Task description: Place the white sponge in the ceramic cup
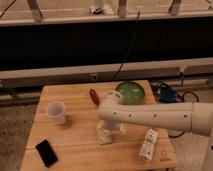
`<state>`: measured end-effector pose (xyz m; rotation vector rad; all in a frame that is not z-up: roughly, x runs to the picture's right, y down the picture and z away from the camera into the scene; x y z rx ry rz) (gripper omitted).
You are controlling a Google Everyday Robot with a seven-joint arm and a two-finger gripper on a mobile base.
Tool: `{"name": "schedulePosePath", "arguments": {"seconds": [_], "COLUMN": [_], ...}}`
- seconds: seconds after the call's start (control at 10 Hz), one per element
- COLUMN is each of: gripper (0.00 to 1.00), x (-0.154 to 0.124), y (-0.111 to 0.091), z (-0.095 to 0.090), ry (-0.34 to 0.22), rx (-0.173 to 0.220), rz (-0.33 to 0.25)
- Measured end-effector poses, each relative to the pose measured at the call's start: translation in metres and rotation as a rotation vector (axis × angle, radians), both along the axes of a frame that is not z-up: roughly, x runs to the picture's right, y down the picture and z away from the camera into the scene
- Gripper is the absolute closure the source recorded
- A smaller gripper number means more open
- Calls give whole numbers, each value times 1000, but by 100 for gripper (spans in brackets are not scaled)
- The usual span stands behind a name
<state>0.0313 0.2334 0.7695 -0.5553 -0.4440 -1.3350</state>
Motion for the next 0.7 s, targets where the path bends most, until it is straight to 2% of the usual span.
{"name": "schedulePosePath", "arguments": {"seconds": [0.7], "gripper": [20], "x": [-6], "y": [22], "z": [5], "ry": [-19], "rx": [-2], "rz": [-7]}}
